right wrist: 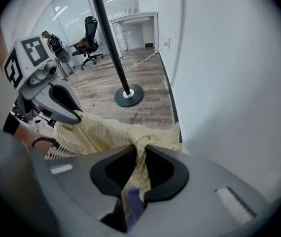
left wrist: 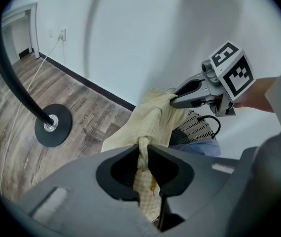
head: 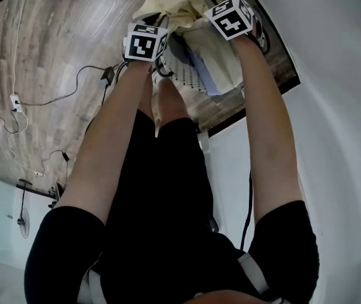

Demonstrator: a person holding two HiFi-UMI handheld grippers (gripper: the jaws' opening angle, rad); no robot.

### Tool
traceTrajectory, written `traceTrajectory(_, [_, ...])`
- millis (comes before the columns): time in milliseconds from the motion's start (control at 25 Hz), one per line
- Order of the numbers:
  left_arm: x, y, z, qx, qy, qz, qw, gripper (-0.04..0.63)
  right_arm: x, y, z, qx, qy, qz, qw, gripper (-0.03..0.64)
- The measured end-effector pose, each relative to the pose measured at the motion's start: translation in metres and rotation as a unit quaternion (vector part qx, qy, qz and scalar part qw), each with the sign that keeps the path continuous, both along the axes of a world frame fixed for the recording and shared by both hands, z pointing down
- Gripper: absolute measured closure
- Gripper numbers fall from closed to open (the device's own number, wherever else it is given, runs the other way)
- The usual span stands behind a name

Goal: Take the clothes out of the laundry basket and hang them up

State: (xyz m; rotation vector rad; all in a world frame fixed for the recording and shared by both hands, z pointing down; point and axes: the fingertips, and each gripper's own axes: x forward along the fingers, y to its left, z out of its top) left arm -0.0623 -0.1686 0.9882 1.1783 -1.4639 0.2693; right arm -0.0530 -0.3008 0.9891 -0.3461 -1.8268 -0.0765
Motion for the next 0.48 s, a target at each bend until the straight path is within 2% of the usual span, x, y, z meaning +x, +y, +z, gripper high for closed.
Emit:
traceTrajectory(280, [0.002, 0.006, -0.036, 0.028, -0.036, -0.01, 0.9989, 0.551, 0.003, 0.001, -0.045, 0.011, -0.05, 0.037, 0.998, 0.569])
traceTrajectory(480, [0.001, 0.006, -0.081, 0.062, -0.064, -0.026, 0.9957, 0.553, 0.013, 0.004, -0.093, 0.013, -0.094, 0.067, 0.993, 0.571])
